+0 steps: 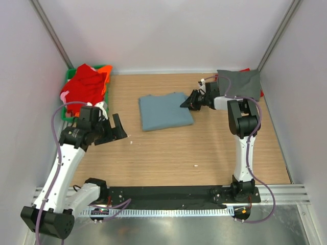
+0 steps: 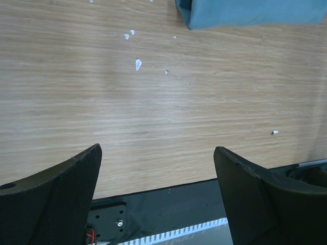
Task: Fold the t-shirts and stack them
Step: Neatly place the folded tshirt to the corner
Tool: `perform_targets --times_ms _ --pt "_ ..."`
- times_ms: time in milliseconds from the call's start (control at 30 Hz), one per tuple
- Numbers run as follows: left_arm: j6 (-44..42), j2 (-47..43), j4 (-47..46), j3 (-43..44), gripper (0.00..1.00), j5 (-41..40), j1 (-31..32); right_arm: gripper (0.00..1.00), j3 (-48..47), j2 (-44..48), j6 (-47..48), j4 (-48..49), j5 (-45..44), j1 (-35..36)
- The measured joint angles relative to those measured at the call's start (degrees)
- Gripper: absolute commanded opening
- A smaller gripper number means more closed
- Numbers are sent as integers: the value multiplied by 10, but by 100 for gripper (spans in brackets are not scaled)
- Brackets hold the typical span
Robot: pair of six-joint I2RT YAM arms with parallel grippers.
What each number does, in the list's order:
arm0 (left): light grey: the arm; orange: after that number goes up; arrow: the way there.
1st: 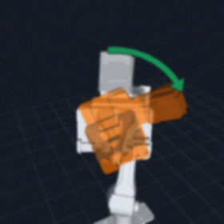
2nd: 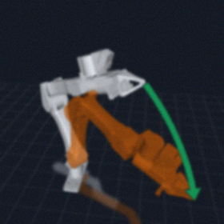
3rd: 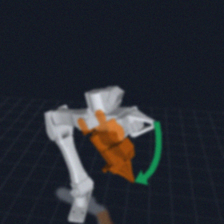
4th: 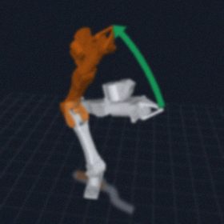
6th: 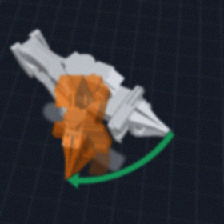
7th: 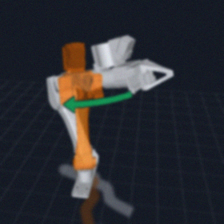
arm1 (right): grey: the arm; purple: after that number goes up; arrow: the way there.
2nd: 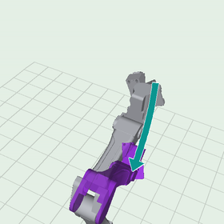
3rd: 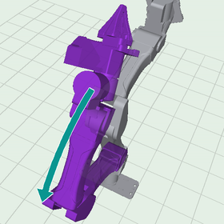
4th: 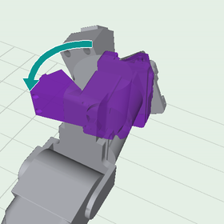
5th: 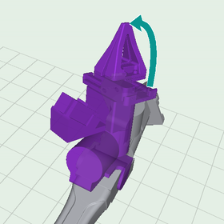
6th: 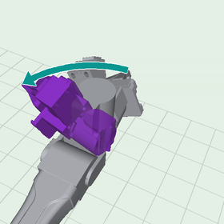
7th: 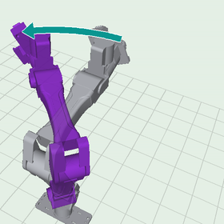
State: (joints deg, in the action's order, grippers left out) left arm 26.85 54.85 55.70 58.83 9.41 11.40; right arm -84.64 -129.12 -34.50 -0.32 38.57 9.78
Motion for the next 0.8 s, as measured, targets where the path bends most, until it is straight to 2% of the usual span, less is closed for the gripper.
perform_targets --times_ms 33,67,167,333,567,800 --pt "0 -8 2 -5 91 -4 0 7 16 0 -16 26 14 1" --pt "1 -17 3 -10 91 -9 0 2 31 0 -29 50 28 3" --pt "2 -42 7 -26 91 -12 0 1 66 0 -73 110 58 8" --pt "10 -60 -2 -53 91 14 0 1 72 5 -101 124 66 14" --pt "12 -35 -8 -62 90 37 0 1 18 50 -95 36 37 9" --pt "15 -56 -13 -65 90 37 0 1 -66 70 -78 -36 21 -23"
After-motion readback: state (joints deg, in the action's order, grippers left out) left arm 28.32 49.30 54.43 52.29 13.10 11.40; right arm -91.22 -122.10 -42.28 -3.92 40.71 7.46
